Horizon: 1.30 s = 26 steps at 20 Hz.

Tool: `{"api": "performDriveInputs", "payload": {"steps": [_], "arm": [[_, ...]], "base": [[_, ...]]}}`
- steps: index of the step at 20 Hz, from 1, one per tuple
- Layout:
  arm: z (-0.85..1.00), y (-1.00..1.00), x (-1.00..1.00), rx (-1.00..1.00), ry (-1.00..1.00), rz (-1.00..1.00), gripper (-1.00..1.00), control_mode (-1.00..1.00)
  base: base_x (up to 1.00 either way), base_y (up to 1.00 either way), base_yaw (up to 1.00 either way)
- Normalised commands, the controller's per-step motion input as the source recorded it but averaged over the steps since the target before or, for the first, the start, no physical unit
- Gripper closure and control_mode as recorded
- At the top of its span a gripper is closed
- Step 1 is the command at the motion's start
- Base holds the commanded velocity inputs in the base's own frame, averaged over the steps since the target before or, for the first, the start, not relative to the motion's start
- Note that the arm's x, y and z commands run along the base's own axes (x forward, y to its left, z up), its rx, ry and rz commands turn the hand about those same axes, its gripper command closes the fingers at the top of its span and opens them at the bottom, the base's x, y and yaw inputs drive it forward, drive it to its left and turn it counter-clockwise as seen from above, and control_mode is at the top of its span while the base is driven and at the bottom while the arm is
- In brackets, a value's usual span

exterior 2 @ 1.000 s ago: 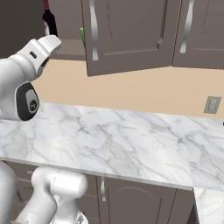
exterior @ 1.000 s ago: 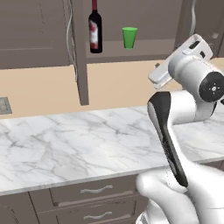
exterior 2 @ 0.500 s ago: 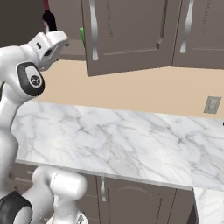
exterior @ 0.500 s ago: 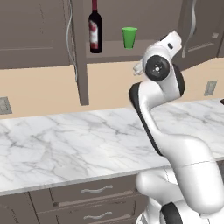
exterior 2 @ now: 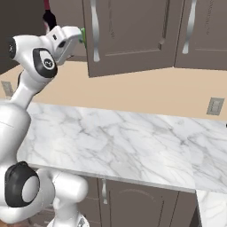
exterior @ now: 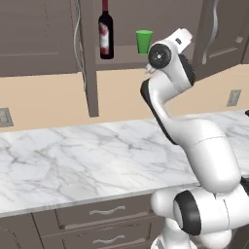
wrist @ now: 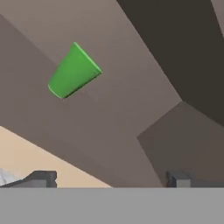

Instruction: Open the cabinet directly in front. Then move the wine and the cup to the dining counter with the candle on it.

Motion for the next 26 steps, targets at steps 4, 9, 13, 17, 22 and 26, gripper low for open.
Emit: {"api": "performDriveInputs", "payload": {"steps": [4,9,13,17,22,26], "arm": [[0.00,-0.60,0.05,0.00,0.12,-0.33,-1.00,-1.00],[0.00,-0.83,-0.40,0.06,0.12,-0.52,-1.00,-1.00],[0.00,-0.93,-0.69,0.11,0.03,-0.55,-1.00,-1.00],[0.00,-1.00,-0.74,0.07,0.00,-0.46,-1.00,-1.00],[-0.08,-1.00,-0.38,0.06,-0.05,-0.26,-1.00,-1.00],[-0.10,-1.00,0.00,0.15,-0.13,-0.08,-1.00,-1.00]], "base": [[0.00,0.00,0.00],[0.00,0.00,0.00],[0.00,0.00,0.00],[0.00,0.00,0.00],[0.00,0.00,0.00],[0.00,0.00,0.00]]}}
